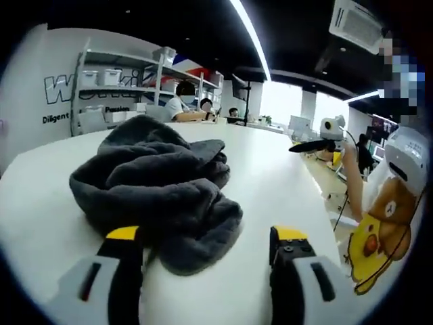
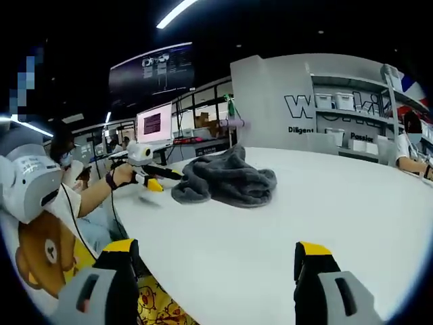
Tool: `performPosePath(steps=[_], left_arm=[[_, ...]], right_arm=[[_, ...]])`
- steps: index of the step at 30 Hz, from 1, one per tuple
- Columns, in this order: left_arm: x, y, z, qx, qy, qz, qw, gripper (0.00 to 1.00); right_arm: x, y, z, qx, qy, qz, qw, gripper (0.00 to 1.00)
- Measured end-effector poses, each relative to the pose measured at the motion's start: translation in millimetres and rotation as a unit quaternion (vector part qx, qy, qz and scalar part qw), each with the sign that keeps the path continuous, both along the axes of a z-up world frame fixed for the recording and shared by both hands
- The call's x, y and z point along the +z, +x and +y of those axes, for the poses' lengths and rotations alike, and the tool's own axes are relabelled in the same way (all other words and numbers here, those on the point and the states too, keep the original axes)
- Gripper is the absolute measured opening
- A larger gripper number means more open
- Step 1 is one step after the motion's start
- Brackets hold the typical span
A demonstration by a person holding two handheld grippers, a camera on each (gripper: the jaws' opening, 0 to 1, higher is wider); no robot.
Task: Fold the towel on the table until its edges align and the towel forms a compact rectangular stack.
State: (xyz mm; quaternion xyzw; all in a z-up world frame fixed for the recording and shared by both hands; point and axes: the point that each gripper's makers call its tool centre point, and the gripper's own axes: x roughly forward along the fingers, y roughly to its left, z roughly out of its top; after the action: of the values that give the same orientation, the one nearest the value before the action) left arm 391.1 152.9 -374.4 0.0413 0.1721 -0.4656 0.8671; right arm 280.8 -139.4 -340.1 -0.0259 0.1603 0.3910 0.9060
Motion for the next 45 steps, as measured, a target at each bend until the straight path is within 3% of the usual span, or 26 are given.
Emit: performPosePath(steps=[1,6,13,22,29,36,42,45], left_arm=[[-4.3,3.8,4,0.013,0.001,0.018,0.9998,0.71],[-18.2,12.4,13,0.026,0.017,0.036,0.9989,0.58],[-14.0,18.9,17,0.045,-0.015,0.046,0.9978,0.32],[-20.2,21.9,19,0.055,0.004,0.056,0.9969,0.18],[-9.1,24.7,20,0.064,-0.002,0.047,0.9968,0.07],[26.4,32.1,24,0.082,-0.024,0.013,0.9963,0.06],[92.7,45.8,41,0.126,-0.061,-0.058,0.9884,0.05],[120.7,49.0,50,0.138,-0.063,-0.082,0.9850,0.03]], right_arm=[[0.4,-1,1,0.002,0.000,-0.001,1.0000,1.00],[3.7,-2,3,0.007,0.003,-0.005,1.0000,1.00],[5.6,-3,7,0.012,0.004,-0.008,0.9999,1.00],[6.4,-2,9,0.013,0.007,-0.009,0.9998,1.00],[7.1,-3,10,0.013,0.008,-0.010,0.9998,1.00],[7.9,-3,8,0.012,0.009,-0.011,0.9998,1.00],[6.8,-4,7,0.012,0.010,-0.010,0.9998,1.00],[8.0,-5,7,0.011,0.012,-0.011,0.9998,1.00]])
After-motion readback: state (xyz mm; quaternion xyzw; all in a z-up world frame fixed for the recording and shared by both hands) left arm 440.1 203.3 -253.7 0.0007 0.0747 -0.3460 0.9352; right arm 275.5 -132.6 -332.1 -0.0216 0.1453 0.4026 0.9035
